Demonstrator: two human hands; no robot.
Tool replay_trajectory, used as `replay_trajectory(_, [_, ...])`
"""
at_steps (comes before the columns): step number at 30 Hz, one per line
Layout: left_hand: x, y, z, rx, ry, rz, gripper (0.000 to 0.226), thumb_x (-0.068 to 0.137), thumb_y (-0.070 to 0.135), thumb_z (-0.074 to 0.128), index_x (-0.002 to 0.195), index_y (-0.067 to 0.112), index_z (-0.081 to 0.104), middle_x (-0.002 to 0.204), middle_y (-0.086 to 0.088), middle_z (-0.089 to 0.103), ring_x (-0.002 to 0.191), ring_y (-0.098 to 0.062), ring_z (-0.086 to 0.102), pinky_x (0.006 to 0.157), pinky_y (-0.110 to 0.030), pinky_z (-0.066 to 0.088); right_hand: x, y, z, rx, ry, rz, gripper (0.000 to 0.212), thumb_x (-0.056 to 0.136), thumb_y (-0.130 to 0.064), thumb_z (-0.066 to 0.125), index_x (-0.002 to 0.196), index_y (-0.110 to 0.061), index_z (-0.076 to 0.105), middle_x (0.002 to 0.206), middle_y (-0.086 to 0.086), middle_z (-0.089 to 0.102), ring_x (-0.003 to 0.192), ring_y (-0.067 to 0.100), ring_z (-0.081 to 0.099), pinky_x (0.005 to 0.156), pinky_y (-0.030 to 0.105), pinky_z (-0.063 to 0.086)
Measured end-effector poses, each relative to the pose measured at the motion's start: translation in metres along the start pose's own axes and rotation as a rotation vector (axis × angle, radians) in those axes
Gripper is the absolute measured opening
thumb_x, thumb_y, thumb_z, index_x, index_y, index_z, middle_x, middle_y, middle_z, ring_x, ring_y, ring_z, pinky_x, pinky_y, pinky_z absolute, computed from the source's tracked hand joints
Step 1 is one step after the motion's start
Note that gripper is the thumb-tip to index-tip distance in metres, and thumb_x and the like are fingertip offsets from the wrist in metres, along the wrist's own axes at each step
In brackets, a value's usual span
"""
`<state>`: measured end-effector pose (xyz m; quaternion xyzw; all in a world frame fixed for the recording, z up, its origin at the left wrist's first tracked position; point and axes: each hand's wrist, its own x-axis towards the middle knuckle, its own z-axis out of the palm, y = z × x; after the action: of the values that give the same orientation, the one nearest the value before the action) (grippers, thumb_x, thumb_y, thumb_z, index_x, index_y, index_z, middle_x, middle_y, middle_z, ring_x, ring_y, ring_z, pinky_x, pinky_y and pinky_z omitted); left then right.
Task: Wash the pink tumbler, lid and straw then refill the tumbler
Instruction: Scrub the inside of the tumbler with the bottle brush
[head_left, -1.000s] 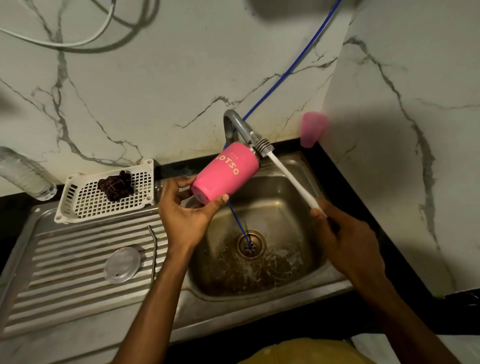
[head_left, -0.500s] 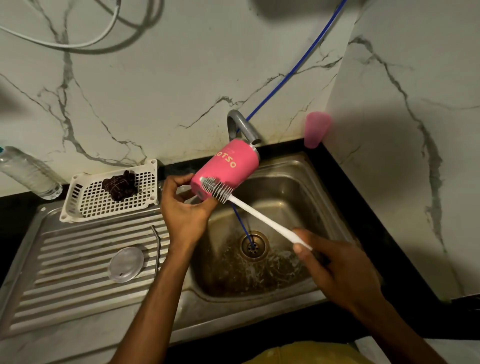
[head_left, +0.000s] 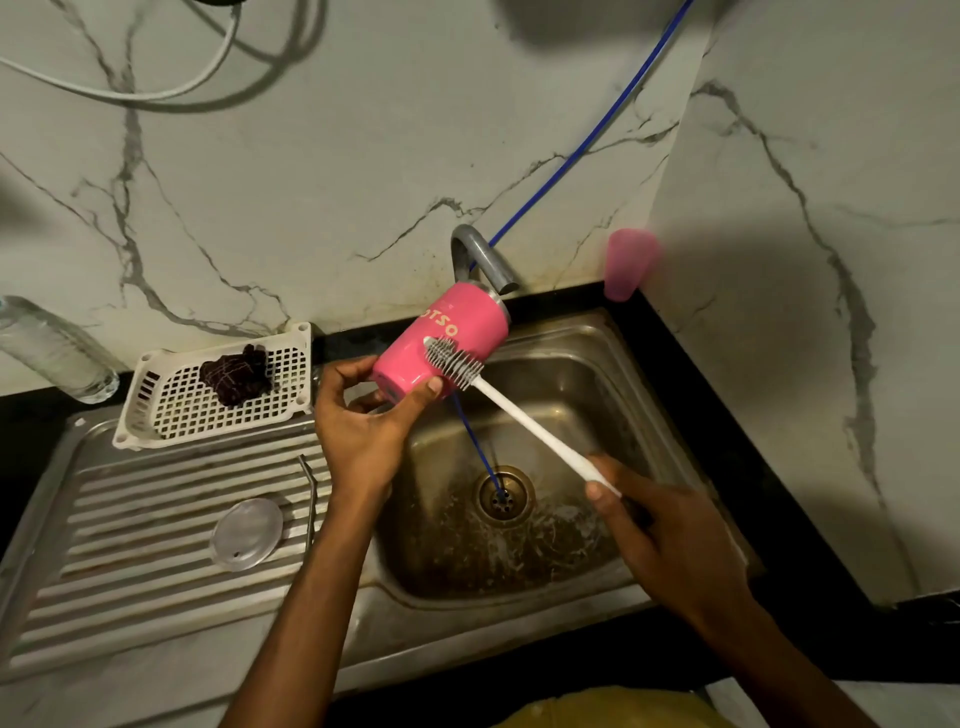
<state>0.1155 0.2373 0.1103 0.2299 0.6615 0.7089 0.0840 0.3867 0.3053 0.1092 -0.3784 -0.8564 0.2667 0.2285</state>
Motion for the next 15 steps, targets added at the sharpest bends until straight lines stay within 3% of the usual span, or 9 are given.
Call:
replay_trajectory(4, [0.001, -0.005, -0.006, -0.004, -0.005, -0.048, 0.061, 0.050, 0.037, 0.098, 0.099, 0.030, 0.062, 0.113, 0.003, 0.066, 0.105, -0.028, 0.069, 0.083, -0.053, 0.060, 0.009, 0.013, -0.006, -0.034, 0.072, 0.006, 0.037, 0.096, -0.065, 0.039, 0.131, -0.060, 0.052, 0.051, -0.010, 0.054, 0.049, 0.004, 0.058, 0.044, 0.021, 0.046])
replay_trajectory(6, [0.000, -0.004, -0.004, -0.005, -0.004, -0.070, 0.061, 0.051, 0.039, 0.099, 0.100, 0.029, 0.063, 0.113, 0.004, 0.066, 0.105, -0.029, 0.069, 0.082, -0.059, 0.059, 0.016, 0.018, -0.007, -0.024, 0.121, 0.078, 0.039, 0.096, -0.068, 0.038, 0.127, -0.055, 0.058, 0.052, -0.007, 0.057, 0.050, 0.004, 0.059, 0.047, 0.026, 0.050])
replay_trajectory(9, [-0.002, -0.003, -0.001, -0.041, -0.005, -0.142, 0.059, 0.052, 0.039, 0.099, 0.098, 0.028, 0.063, 0.112, 0.009, 0.065, 0.109, -0.026, 0.068, 0.085, -0.061, 0.058, 0.021, 0.014, -0.005, 0.015, 0.146, 0.111, 0.038, 0.097, -0.065, 0.042, 0.128, -0.050, 0.059, 0.051, -0.004, 0.056, 0.046, 0.006, 0.058, 0.047, 0.032, 0.052])
replay_trajectory(12, [-0.002, -0.002, 0.001, -0.151, -0.016, -0.226, 0.055, 0.053, 0.028, 0.099, 0.094, 0.023, 0.061, 0.114, 0.000, 0.064, 0.112, -0.033, 0.067, 0.082, -0.061, 0.058, 0.017, 0.006, -0.002, 0.031, 0.132, 0.095, 0.039, 0.097, -0.064, 0.040, 0.129, -0.051, 0.059, 0.051, -0.007, 0.056, 0.047, 0.007, 0.057, 0.045, 0.031, 0.050])
replay_trajectory(15, [-0.004, 0.003, 0.003, -0.287, -0.033, -0.344, 0.044, 0.060, 0.021, 0.087, 0.091, 0.019, 0.055, 0.114, -0.008, 0.062, 0.102, -0.034, 0.070, 0.065, -0.043, 0.064, 0.002, -0.003, 0.011, 0.030, 0.027, 0.016, 0.038, 0.098, -0.060, 0.040, 0.133, -0.053, 0.053, 0.051, -0.014, 0.051, 0.048, 0.010, 0.057, 0.044, 0.029, 0.049])
